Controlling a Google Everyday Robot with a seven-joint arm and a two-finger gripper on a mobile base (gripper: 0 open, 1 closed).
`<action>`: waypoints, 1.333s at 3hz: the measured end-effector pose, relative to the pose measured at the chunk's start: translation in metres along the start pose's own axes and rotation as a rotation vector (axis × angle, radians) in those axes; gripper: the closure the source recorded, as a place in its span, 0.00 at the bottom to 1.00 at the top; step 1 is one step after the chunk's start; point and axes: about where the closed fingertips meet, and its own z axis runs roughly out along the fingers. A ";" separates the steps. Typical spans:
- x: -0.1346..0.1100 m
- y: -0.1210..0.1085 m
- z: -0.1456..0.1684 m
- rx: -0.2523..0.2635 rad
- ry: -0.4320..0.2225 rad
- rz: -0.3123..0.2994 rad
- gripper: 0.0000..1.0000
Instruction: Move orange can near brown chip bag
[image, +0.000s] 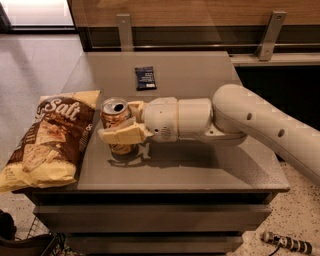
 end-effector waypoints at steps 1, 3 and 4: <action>0.008 0.010 0.008 -0.045 -0.013 0.009 1.00; 0.014 0.021 0.014 -0.096 -0.021 0.005 0.74; 0.013 0.022 0.016 -0.100 -0.020 0.003 0.51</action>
Offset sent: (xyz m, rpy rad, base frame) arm -0.0289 0.0142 -0.0263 0.0385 0.0147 0.1556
